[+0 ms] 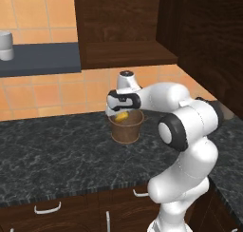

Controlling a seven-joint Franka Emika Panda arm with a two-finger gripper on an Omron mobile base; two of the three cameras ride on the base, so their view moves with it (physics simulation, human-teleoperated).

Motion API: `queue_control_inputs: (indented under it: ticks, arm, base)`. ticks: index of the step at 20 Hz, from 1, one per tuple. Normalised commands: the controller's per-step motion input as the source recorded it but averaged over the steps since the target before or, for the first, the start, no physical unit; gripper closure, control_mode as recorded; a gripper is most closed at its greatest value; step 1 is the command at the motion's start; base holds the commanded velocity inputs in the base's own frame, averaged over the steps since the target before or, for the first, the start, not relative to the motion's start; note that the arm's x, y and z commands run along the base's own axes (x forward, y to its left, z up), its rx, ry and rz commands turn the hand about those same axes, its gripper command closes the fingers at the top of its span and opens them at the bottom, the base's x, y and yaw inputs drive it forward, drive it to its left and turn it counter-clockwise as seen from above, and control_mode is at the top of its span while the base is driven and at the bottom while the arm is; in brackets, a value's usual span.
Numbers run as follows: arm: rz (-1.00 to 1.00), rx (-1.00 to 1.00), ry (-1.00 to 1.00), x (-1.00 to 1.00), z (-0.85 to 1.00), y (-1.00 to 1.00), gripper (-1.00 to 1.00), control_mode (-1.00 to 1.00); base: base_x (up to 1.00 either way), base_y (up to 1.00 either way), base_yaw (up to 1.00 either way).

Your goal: Open the cabinet, pick up the bread from the cabinet and place it in the basket. Then move the basket to the dining counter.

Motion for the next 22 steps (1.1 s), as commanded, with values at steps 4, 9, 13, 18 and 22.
queue_control_inputs:
  ticks: [4, 9, 13, 18, 22]
  arm:
    - [0.00, 0.05, 0.01, 0.08, 0.03, 0.01, -1.00, -1.00]
    - [-0.11, -0.02, 0.00, 0.23, -0.19, 0.00, -1.00, -1.00]
    - [-0.12, -0.06, 0.00, 0.18, -0.33, 0.00, -1.00, -1.00]
    - [-0.10, -0.02, -0.06, 0.13, -0.19, 0.00, -1.00, -1.00]
    - [-0.09, 0.11, -0.29, 0.15, 0.00, -0.13, -1.00, -1.00]
  base:
    - [0.00, 0.00, 0.00]
    - [0.00, 0.00, 0.00]
    - [0.00, 0.00, 0.00]
    - [0.00, 0.00, 0.00]
    - [0.00, 0.00, 0.00]
